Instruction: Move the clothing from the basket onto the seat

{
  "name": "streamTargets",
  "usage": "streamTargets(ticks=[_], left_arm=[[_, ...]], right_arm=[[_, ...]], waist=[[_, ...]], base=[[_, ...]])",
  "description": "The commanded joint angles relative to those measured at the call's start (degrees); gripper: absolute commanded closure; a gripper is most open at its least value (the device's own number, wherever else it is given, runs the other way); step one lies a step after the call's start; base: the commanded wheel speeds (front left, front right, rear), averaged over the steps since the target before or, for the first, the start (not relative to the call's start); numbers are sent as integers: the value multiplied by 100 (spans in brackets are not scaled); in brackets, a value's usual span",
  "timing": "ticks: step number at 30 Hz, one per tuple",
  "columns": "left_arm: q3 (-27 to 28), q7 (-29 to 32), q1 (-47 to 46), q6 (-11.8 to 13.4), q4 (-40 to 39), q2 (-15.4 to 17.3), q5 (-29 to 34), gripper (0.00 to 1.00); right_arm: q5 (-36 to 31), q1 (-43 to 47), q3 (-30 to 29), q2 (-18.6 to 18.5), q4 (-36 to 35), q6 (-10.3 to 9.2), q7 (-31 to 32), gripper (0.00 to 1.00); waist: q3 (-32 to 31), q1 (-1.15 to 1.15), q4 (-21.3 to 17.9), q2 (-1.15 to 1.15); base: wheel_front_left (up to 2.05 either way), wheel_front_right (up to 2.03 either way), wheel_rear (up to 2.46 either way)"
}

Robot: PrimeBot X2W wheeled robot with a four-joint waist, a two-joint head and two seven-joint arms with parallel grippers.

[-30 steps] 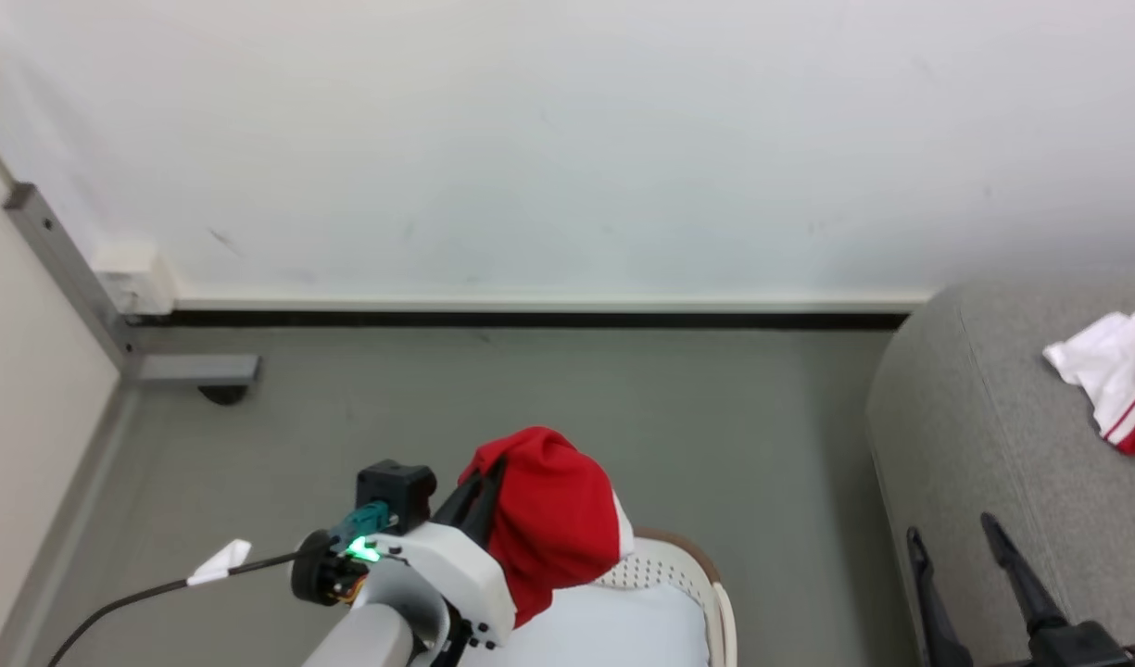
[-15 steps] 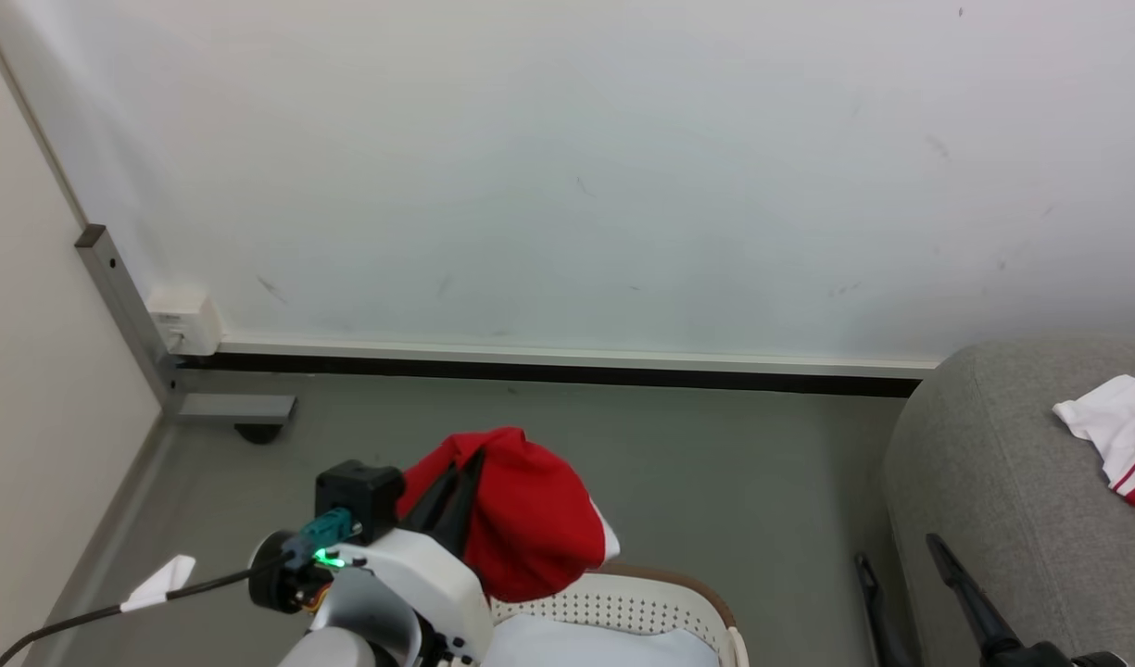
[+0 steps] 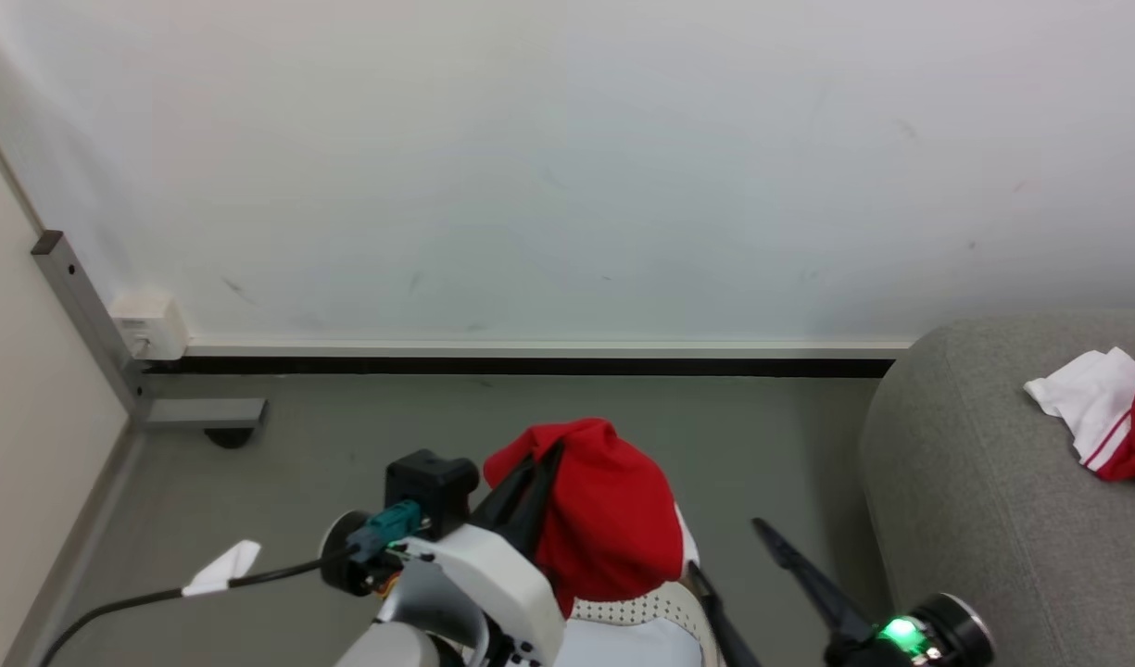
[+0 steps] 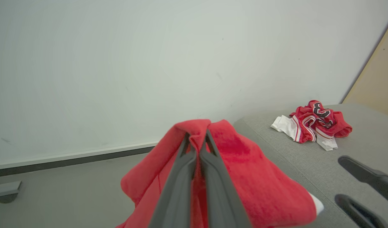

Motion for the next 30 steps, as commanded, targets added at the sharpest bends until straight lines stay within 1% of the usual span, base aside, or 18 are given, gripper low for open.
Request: streamTargets(ticks=[1,4,6,9,15,18,19,20,21,27,28,29,30], left_arm=[[-43,3,-93,-26,35,-54,99,100],[-194,20,-219,-86,154,-185,118,100],[-291,21,-300,-129,210,-261,141,100],[-396,35,-368,-177,239,-325,160,100],[-672,78,-459,-285,213,-439,153,100],[-813,140,-439,-333,144,-487,63,100],[-847,154,-433,-323,127,-497,44,100],[-879,169,-431,-318,118,-509,36,100],[-904,184,-430,-313,111,-521,27,100],[-920,201,-410,-256,149,-461,60,100],[-918,191,-413,-256,154,-447,70,96],[-918,175,-412,-251,158,-437,76,83],[-919,158,-411,-245,161,-427,85,66]], right_arm=[[-7,-116,159,-29,40,-15,4,0],[45,-270,538,-36,142,-15,4,0],[-67,-421,686,-89,224,-15,4,0],[-202,-547,735,-124,329,-15,5,0],[-842,-912,774,-194,780,-15,5,0],[-1112,-1079,683,-180,991,-15,5,0],[-1138,-1099,602,-159,1066,-15,5,23],[-1166,-1132,542,-145,1143,-14,5,84],[-1174,-1165,495,-126,1187,-15,5,100],[-1035,-1136,197,-56,1256,-15,5,100],[-1013,-1119,147,-46,1246,-15,5,100],[-997,-1106,100,-35,1226,-15,5,100],[-950,-1094,49,-27,1201,-15,5,100]], waist=[[17,0,-50,0],[28,0,-118,0],[36,0,-162,0],[42,0,-190,0],[48,0,-243,0],[40,0,-238,0],[37,0,-228,0],[33,0,-216,0],[31,0,-202,0],[34,0,-157,0],[36,0,-157,0],[38,0,-160,0],[43,0,-167,0]], base=[[0,0,0],[0,0,0],[0,0,0],[0,0,0],[0,0,0],[0,0,0],[0,0,0],[0,0,0],[0,0,0],[0,0,0],[0,0,0],[0,0,0],[0,0,0]])
